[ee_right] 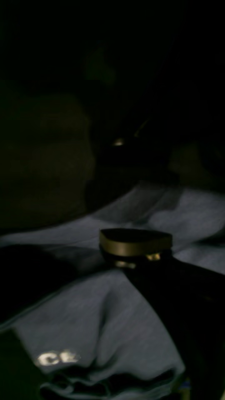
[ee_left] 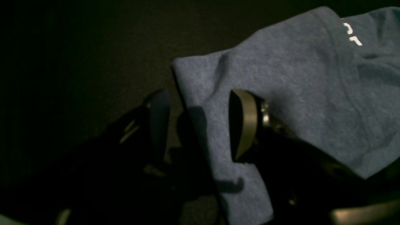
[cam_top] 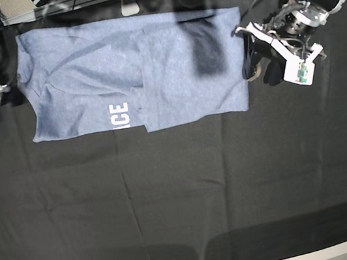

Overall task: Layout the t-shirt on the table in an organized manner, then fold the t-shirt properly
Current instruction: 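Grasp the opposite shirt end with the right gripper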

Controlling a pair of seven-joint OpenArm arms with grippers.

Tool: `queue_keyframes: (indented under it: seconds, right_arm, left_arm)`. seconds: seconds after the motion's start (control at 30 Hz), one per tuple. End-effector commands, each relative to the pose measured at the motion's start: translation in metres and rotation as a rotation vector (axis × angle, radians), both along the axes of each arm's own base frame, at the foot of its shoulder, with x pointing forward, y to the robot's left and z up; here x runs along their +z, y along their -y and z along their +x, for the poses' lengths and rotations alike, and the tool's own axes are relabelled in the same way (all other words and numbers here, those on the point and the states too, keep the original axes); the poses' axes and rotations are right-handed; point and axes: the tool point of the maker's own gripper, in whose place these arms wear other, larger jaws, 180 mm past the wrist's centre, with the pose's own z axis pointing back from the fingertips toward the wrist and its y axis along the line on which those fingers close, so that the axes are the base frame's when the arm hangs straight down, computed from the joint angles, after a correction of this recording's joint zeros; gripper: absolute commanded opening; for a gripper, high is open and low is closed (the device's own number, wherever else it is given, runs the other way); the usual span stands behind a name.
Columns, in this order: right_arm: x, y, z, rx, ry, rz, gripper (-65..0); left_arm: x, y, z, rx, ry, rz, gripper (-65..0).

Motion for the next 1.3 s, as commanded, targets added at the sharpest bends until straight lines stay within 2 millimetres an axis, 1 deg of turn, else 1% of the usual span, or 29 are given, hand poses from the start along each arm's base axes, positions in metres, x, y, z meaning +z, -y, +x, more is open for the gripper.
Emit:
queue_keyframes:
  seconds: [0.0, 0.13, 0.27, 0.33, 0.43, 0.5, 0.6, 0.7, 0.77, 0.97, 1.03, 1.13, 1.27]
  right_arm:
    - [0.005, 0.003, 0.004, 0.031, 0.001, -0.025, -33.6]
    - [-0.006, -0.022, 0.002, 0.105, -0.032, 0.005, -33.6]
    - [-0.008, -0.040, 0.000, 0.144, -0.045, 0.059, -33.6]
    - [-0.006, -0.044, 0.001, 0.145, -0.040, 0.087, -33.6]
    - [-0.006, -0.044, 0.000, 0.148, -0.046, 0.090, -33.6]
    - [-0.007, -0.045, -0.002, 0.152, -0.055, 0.091, -35.0]
    - [-0.003, -0.051, -0.004, 0.163, -0.061, 0.132, -35.6]
    - [-0.005, -0.046, -0.006, 0.165, -0.075, 0.108, -35.5]
    - [-0.003, -0.039, -0.006, 0.165, -0.076, 0.091, -35.5]
    - [0.014, -0.006, -0.003, 0.177, -0.083, 0.000, -35.5]
    - [0.018, -0.001, -0.002, 0.179, -0.081, -0.012, -35.5]
    - [0.016, -0.004, -0.002, 0.184, -0.085, -0.006, -35.5]
    - [0.007, -0.022, -0.004, 0.186, -0.085, 0.038, -35.5]
  left_arm:
    - [0.011, 0.002, 0.004, -0.006, 0.044, -0.017, -37.1]
    - [0.011, 0.002, 0.004, -0.006, 0.045, -0.017, -37.1]
    - [0.011, 0.002, 0.004, -0.006, 0.045, -0.017, -37.1]
    - [0.011, 0.002, 0.004, -0.006, 0.044, -0.017, -37.1]
    - [0.011, 0.002, 0.004, -0.006, 0.044, -0.017, -37.4]
    - [0.011, 0.002, 0.004, -0.006, 0.044, -0.017, -37.5]
    - [0.011, 0.002, 0.004, -0.006, 0.044, -0.017, -37.5]
    - [0.010, 0.002, 0.003, -0.007, 0.040, -0.015, -37.5]
    - [0.011, 0.002, 0.003, -0.007, 0.041, -0.015, -37.5]
    - [0.011, 0.002, 0.004, -0.006, 0.042, -0.015, -37.5]
    - [0.011, 0.002, 0.004, -0.006, 0.042, -0.016, -37.5]
    - [0.012, 0.002, 0.005, -0.005, 0.052, -0.020, -37.5]
    - [0.016, 0.002, 0.006, -0.002, 0.069, -0.028, -37.5]
